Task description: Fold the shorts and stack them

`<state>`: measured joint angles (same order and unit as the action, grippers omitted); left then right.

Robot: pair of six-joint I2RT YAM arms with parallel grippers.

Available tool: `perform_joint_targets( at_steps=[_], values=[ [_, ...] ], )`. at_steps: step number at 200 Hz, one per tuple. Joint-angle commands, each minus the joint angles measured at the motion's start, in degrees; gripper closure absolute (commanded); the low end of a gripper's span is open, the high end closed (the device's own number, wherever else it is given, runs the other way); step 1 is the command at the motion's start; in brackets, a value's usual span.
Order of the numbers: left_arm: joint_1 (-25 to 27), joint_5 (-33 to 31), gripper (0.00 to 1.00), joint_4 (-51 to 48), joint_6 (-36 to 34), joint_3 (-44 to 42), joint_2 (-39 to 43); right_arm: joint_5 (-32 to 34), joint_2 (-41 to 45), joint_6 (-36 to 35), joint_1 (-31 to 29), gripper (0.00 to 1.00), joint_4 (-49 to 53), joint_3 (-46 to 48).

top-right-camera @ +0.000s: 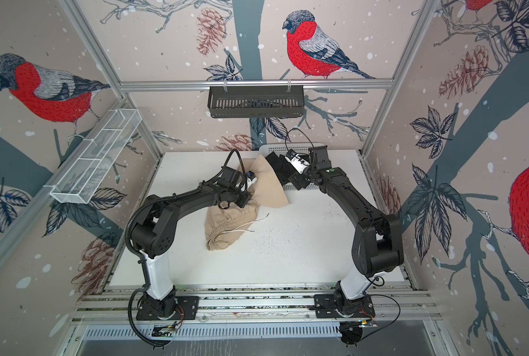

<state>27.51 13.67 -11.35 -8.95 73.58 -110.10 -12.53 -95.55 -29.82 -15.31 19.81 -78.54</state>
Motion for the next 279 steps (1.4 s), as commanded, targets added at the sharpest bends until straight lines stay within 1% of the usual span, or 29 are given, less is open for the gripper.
perform_joint_targets(
  at_steps=[1,24,43,67,89,102,122,142,149,154,163,167,180,184,188,206,222,243,257,279],
  values=[
    [-1.3,-0.3,1.0,-0.2,3.2,-3.6,5.4,-0.8,-1.4,-1.1,-0.5,0.12,1.9,-2.0],
    [-3.0,-6.0,1.0,-2.5,6.4,-8.3,13.0,-0.2,-2.7,-3.1,-2.1,0.12,2.4,-2.0],
    [-3.7,-13.3,1.0,-5.1,9.2,-10.8,18.4,1.0,-4.1,-4.4,-3.9,0.12,2.2,-1.4],
    [-3.8,-22.0,1.0,-7.6,12.8,-12.6,23.0,4.0,-7.5,-5.2,-5.4,0.12,3.2,-3.0],
    [-4.1,-28.0,1.0,-7.5,14.9,-14.6,25.7,6.5,-10.9,-6.2,-5.6,0.12,4.3,-5.6],
    [-4.7,-29.4,1.0,-7.3,16.2,-15.6,26.6,7.9,-12.8,-6.9,-5.5,0.12,4.9,-7.2],
    [-5.2,-28.9,1.0,-6.4,17.1,-16.1,27.5,8.8,-15.6,-7.5,-4.8,0.12,6.0,-10.2],
    [-5.3,-27.9,1.0,-5.1,17.1,-18.6,28.5,8.8,-18.4,-8.0,-4.1,0.12,8.0,-12.5],
    [-5.3,-27.8,0.93,-4.9,17.3,-18.7,28.6,8.9,-19.2,-8.0,-3.9,0.12,8.4,-13.0],
    [-5.3,-27.7,0.9,-4.8,17.3,-18.8,28.8,9.0,-19.8,-8.0,-3.7,0.13,8.5,-13.1],
    [-5.3,-27.1,0.82,-4.4,17.4,-18.7,29.0,8.9,-20.6,-7.5,-3.4,0.13,8.3,-13.2],
    [-5.3,-26.7,0.75,-4.3,17.4,-18.7,29.0,8.4,-21.1,-7.0,-3.0,0.13,8.2,-13.3],
    [-5.4,-25.2,0.47,-3.7,17.1,-18.6,29.2,5.5,-21.9,-5.9,-2.1,0.14,8.9,-14.0],
    [-5.4,-24.8,0.42,-3.6,17.1,-18.6,29.2,4.5,-22.1,-5.5,-1.9,0.15,8.9,-14.2],
    [-5.3,-24.5,0.39,-3.4,17.1,-18.5,29.3,3.8,-22.2,-5.0,-1.8,0.16,9.0,-14.2],
    [-5.4,-23.0,0.35,-2.9,17.0,-18.5,29.5,1.7,-22.0,-3.3,-1.7,0.2,9.0,-14.0],
    [-5.3,-22.3,0.33,-2.9,17.0,-18.3,29.5,0.2,-20.8,-1.5,-1.8,0.27,8.2,-13.1],
    [-5.4,-22.1,0.33,-2.6,17.1,-18.3,29.6,-1.7,-18.2,1.6,-1.8,0.35,6.1,-9.8],
    [-5.4,-21.5,0.32,-2.4,17.3,-18.6,29.7,-1.5,-16.2,4.1,-2.1,0.4,3.6,-6.7],
    [-5.3,-20.6,0.31,-1.7,17.6,-18.8,29.9,-0.3,-13.9,9.0,-2.7,0.58,-0.1,-2.8]
  ],
)
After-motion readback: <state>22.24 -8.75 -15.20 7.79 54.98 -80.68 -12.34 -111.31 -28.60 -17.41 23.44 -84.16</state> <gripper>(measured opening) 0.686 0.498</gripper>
